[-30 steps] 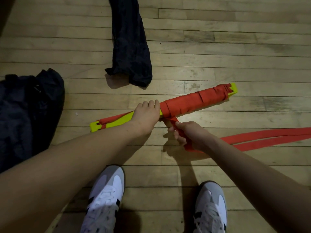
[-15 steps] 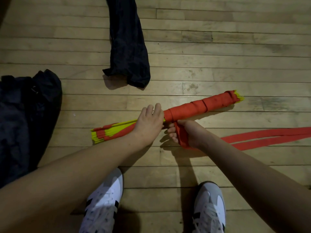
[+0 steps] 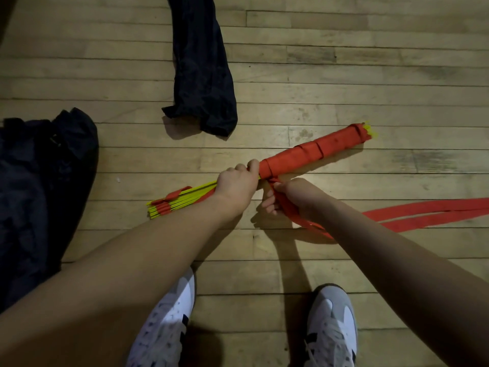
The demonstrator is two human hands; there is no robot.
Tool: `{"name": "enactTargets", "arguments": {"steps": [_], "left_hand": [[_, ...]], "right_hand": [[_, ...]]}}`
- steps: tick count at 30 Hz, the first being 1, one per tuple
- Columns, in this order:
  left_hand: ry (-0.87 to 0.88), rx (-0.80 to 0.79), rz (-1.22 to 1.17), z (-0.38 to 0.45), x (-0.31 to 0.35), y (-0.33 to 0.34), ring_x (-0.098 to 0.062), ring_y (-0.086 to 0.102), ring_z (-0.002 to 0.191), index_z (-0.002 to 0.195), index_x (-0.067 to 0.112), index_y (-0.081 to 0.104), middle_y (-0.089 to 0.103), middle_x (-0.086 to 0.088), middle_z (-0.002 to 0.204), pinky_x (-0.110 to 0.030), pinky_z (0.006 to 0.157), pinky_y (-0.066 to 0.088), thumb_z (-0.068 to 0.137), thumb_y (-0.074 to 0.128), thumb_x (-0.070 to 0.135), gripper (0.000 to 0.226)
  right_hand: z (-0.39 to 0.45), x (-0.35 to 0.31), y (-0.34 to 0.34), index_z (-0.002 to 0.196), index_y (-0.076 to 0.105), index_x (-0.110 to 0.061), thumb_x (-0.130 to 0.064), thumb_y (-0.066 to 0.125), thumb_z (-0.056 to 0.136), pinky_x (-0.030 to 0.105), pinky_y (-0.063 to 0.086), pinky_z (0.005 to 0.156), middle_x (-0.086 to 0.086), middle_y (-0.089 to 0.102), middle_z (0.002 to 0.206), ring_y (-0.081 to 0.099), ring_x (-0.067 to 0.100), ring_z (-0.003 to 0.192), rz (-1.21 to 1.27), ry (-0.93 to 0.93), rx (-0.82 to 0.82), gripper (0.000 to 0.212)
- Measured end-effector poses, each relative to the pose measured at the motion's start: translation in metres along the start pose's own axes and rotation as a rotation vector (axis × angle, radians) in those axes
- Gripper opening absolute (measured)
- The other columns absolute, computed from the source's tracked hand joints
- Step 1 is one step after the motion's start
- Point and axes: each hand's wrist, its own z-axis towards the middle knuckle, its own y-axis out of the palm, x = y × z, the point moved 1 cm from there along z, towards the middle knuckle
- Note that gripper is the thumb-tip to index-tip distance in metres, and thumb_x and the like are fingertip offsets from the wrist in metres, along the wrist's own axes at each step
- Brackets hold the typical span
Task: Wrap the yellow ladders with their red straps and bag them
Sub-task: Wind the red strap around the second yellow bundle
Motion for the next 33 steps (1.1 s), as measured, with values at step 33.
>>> {"name": "enactTargets", "arguments": {"steps": [33], "left_hand": [[0.2,0.037,-0.091,-0.024,-0.007,0.015,-0.033,0.045,0.112,0.143,0.013,0.027,0.042,-0.014,0.125,-0.039,0.081,0.046,0.087,0.058,0.012,0.064]], "right_hand": [[-0.001,0.014,-0.008,0.086,0.054,-0.002,-0.008,0.034,0.101,0.026,0.048,0.05,0.015,0.062,0.069,0.058,0.022,0.058,0.047,-0.021,-0.007,0.025]]}}
